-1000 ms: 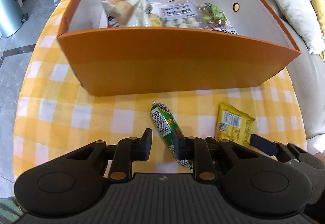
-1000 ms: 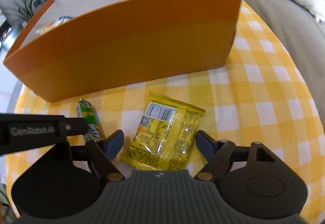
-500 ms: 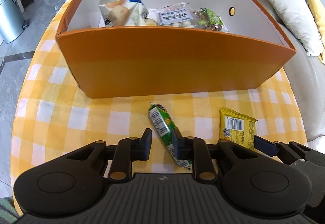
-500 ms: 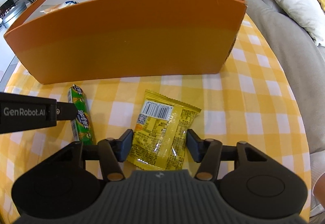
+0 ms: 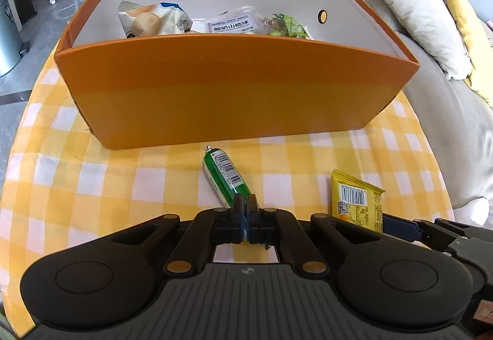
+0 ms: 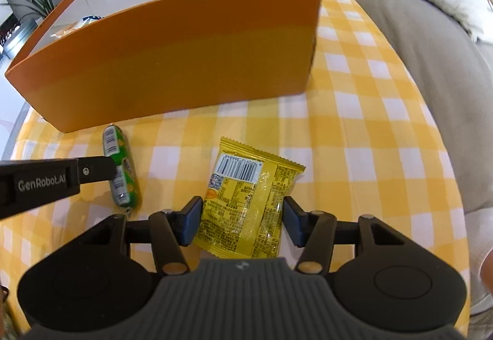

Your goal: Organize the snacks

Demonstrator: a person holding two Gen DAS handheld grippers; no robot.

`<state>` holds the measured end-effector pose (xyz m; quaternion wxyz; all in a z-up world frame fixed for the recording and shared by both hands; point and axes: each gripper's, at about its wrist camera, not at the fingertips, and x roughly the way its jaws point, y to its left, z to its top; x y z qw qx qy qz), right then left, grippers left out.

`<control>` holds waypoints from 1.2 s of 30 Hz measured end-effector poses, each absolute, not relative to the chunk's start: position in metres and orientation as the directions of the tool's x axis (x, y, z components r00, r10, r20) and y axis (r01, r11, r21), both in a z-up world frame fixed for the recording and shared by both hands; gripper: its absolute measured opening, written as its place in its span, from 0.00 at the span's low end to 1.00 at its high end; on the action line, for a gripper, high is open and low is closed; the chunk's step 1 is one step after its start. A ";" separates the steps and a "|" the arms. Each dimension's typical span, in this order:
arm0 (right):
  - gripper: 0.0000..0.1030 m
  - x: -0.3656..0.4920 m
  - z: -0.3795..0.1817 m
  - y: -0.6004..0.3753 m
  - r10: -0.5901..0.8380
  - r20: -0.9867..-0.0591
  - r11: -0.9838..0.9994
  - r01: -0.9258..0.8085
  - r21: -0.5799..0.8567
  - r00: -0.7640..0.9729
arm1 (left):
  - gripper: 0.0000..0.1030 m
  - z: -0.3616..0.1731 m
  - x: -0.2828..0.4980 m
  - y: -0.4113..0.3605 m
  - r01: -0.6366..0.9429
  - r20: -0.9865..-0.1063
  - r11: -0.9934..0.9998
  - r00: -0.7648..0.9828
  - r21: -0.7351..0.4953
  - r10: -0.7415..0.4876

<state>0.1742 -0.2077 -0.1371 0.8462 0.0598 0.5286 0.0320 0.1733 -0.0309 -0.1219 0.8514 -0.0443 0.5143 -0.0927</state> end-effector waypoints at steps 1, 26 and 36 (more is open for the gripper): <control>0.52 0.173 -0.137 -0.211 0.134 -0.887 0.988 0.011 0.155 0.442 | 0.02 -0.123 0.172 -0.031 0.113 -0.864 0.979 0.459 -0.173 -0.205; 0.52 0.166 -0.139 -0.214 0.170 -0.864 0.983 -0.018 0.184 0.474 | 0.30 -0.139 0.189 -0.056 0.077 -0.891 0.989 0.431 -0.125 -0.146; 0.52 0.164 -0.125 -0.215 0.152 -0.869 0.985 0.000 0.172 0.471 | 0.23 -0.119 0.164 -0.036 0.054 -0.871 0.982 0.455 -0.180 -0.185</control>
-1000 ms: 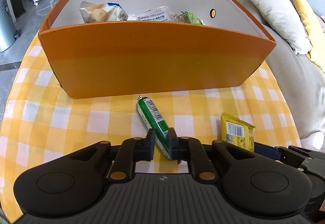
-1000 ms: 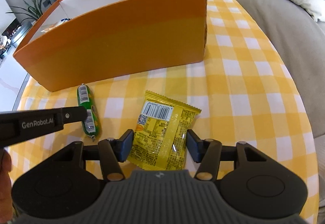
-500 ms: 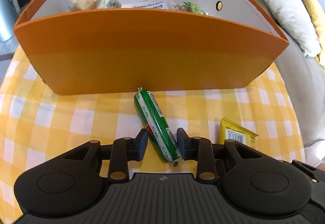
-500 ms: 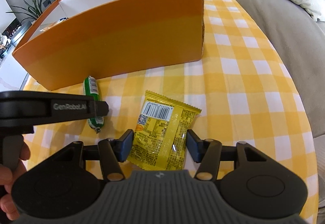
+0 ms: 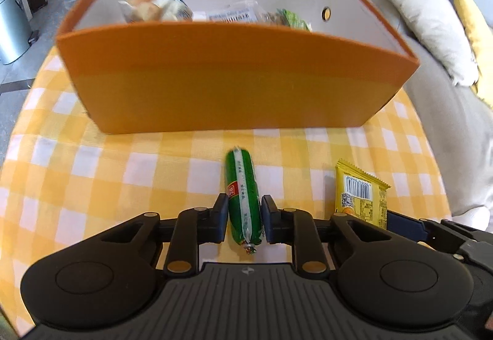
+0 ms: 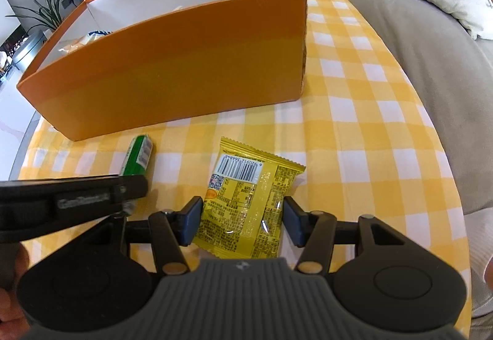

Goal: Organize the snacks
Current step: 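Lift the sausage and yellow packet and carry both over the box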

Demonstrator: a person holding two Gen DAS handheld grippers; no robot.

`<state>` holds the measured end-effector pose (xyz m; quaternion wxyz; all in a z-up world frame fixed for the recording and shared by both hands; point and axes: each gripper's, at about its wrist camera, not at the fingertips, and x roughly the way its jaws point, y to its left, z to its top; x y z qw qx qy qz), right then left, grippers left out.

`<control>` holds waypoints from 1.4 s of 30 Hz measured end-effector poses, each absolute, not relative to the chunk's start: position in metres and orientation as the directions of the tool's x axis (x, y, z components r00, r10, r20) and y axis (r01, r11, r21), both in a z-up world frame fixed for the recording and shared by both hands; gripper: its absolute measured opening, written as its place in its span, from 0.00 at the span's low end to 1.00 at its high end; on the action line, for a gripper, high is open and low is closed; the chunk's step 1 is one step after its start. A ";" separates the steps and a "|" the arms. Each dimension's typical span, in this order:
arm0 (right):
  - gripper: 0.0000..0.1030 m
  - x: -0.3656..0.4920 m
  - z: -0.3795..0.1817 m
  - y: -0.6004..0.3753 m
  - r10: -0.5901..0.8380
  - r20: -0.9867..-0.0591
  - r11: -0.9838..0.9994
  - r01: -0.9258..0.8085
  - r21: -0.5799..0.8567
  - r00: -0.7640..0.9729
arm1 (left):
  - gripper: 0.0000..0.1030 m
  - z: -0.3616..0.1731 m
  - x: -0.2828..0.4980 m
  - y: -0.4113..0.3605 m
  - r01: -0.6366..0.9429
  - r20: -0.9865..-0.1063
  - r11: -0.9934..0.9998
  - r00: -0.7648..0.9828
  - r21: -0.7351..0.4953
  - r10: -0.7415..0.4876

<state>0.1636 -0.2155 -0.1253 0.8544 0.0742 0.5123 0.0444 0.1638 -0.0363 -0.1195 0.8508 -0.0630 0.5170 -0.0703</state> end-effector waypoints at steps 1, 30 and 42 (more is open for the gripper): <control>0.52 0.163 -0.123 -0.216 0.153 -0.868 0.985 0.001 0.174 0.472 | 0.23 -0.115 0.161 -0.034 0.049 -0.865 0.981 0.464 -0.189 -0.190; 0.52 0.159 -0.002 -0.224 0.227 -0.670 0.965 -0.073 0.250 0.707 | 0.23 0.015 0.165 -0.025 0.137 -0.669 0.960 0.692 -0.244 -0.269; 0.52 0.235 0.013 -0.210 0.223 -0.655 0.971 -0.104 0.215 0.722 | 0.23 0.021 0.231 -0.027 0.166 -0.690 0.971 0.682 -0.175 -0.241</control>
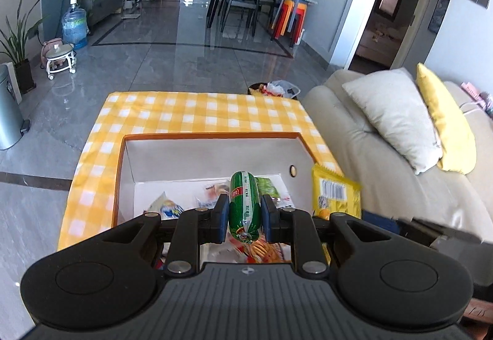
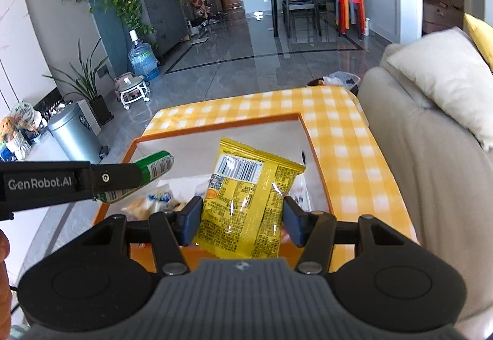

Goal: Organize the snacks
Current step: 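Lift the sausage and yellow packet and carry both over the box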

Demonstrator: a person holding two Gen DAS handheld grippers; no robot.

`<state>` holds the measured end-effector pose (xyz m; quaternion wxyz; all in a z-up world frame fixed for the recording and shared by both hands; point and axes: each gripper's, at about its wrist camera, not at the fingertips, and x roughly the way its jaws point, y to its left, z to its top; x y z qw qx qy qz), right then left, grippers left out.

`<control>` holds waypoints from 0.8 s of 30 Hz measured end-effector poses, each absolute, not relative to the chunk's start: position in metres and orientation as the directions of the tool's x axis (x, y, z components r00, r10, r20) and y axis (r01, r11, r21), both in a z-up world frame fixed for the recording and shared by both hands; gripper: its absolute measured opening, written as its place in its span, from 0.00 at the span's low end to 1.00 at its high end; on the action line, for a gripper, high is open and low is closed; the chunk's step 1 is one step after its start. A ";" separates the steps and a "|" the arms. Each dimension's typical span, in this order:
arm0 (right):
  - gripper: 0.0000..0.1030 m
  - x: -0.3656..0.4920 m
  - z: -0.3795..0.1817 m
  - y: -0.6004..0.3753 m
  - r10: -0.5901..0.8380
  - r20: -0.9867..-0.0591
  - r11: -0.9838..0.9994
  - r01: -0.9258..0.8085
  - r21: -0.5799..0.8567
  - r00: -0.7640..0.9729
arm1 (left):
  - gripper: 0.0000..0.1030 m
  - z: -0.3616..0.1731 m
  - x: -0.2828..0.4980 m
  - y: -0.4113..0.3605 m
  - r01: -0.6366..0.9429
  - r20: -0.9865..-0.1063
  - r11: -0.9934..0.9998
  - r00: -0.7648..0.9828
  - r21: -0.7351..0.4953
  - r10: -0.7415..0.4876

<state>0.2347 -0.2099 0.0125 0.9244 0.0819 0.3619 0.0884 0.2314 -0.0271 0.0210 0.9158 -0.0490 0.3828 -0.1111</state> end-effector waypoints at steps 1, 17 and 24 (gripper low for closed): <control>0.52 0.242 0.012 -0.208 0.219 -0.657 0.973 -0.111 0.202 0.722 | 0.23 0.019 0.237 -0.027 0.164 -0.697 0.972 0.678 -0.168 -0.235; 0.52 0.319 -0.035 -0.190 0.161 -0.740 0.976 -0.216 0.021 0.653 | 0.23 -0.041 0.299 -0.034 0.193 -0.816 0.980 0.559 -0.044 -0.147; 0.52 0.333 -0.055 -0.184 0.132 -0.769 0.976 -0.219 -0.010 0.625 | 0.23 -0.062 0.306 -0.040 0.212 -0.847 0.977 0.515 -0.019 -0.128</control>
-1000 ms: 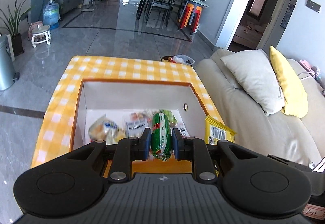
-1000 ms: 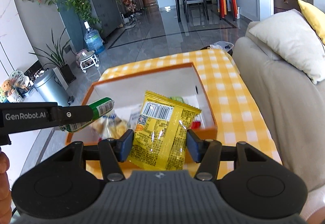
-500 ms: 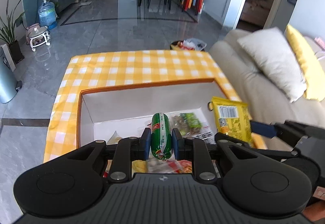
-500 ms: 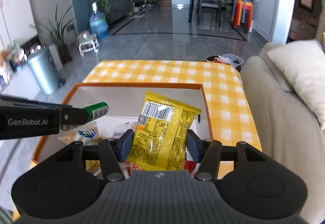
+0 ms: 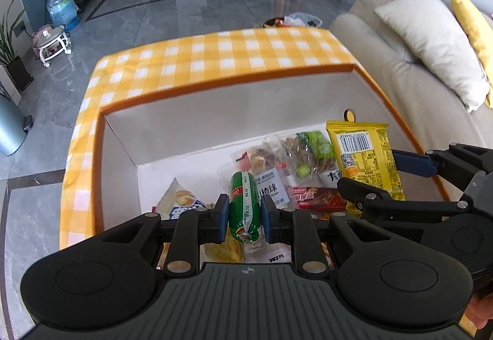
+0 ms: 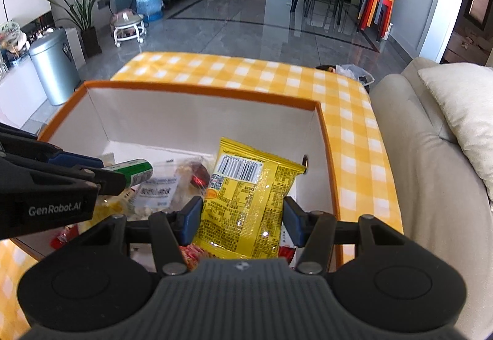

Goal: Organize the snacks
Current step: 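Lift the sausage and yellow packet and carry both over the box, then lower both snacks into the box and open both tools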

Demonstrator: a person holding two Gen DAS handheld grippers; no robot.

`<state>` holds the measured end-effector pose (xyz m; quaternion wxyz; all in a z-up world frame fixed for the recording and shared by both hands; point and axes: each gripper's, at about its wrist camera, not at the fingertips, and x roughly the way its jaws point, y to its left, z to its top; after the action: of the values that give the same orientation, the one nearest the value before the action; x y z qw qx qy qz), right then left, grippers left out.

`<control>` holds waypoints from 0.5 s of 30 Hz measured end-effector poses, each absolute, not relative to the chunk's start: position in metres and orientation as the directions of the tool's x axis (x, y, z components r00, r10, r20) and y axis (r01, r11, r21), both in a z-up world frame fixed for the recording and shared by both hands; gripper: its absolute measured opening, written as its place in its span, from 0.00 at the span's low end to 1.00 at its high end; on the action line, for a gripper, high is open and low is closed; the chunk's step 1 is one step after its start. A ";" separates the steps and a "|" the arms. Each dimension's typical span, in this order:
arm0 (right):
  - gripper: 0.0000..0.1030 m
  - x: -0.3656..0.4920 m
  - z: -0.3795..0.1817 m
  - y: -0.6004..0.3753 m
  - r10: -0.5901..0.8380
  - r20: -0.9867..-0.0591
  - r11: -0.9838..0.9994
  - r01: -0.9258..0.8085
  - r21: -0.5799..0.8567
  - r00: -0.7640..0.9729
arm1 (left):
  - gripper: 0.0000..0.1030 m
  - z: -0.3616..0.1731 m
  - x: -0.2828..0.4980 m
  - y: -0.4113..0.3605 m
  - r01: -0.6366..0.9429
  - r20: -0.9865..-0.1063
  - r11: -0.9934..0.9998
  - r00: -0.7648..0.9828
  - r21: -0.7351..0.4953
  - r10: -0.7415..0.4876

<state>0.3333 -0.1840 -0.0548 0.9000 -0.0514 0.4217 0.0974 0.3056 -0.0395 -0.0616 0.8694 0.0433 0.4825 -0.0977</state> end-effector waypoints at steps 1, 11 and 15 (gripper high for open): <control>0.52 0.335 -0.058 -0.184 0.133 -0.773 0.976 -0.218 -0.007 0.620 | 0.23 -0.064 0.306 -0.040 0.213 -0.851 0.977 0.510 -0.017 -0.126; 0.52 0.338 -0.077 -0.177 0.112 -0.808 0.973 -0.227 -0.027 0.578 | 0.23 -0.074 0.311 -0.044 0.233 -0.869 0.973 0.483 0.010 -0.106; 0.52 0.335 -0.076 -0.177 0.113 -0.813 0.973 -0.229 -0.026 0.572 | 0.23 -0.070 0.308 -0.043 0.241 -0.863 0.971 0.491 0.007 -0.115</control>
<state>0.3351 -0.1772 -0.0760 0.8842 -0.0641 0.4525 0.0967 0.3077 -0.0427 -0.0701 0.8612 0.0635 0.4936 -0.1034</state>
